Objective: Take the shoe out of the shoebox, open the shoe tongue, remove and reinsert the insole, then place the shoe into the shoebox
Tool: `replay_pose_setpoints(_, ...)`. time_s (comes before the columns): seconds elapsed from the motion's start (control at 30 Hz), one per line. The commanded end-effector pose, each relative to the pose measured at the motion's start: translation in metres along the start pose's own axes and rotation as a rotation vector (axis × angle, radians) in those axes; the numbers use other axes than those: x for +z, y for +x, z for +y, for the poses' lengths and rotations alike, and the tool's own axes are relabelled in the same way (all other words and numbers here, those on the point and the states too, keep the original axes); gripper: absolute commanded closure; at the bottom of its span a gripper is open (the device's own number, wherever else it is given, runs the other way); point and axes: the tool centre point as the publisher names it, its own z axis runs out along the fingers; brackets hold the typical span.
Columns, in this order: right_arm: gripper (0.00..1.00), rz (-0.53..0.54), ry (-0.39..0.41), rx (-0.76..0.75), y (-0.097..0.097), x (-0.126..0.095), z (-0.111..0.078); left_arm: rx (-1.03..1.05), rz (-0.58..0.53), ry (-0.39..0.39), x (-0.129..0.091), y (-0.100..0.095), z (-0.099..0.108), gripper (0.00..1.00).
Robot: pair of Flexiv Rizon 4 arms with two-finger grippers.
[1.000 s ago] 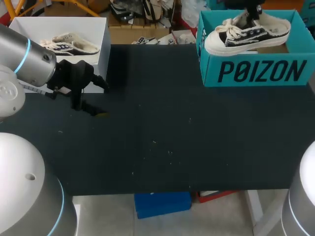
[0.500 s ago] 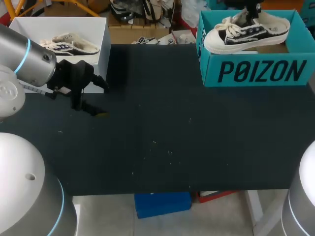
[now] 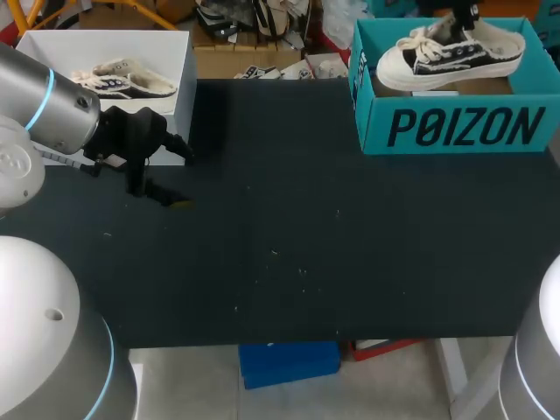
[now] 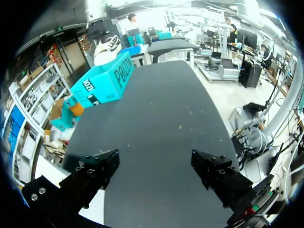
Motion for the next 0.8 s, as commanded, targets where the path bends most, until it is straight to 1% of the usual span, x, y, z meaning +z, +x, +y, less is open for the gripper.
replay_pose_setpoints(0.03, 1.0, 0.02, -0.007, 0.038, -0.013, 0.01, -0.004, 0.001, -0.003, -0.001, 0.001, 0.001, 0.0, 0.0)
replay_pose_setpoints(0.4, 1.0, 0.044, -0.003, 0.072, -0.024, 0.03, -0.013, 0.001, -0.003, -0.001, 0.001, 0.001, 0.0, 0.0)
replay_pose_setpoints(0.8, 1.0, 0.069, -0.01, 0.106, -0.031, 0.052, -0.014, 0.001, -0.003, -0.001, 0.001, 0.001, 0.0, 0.0)
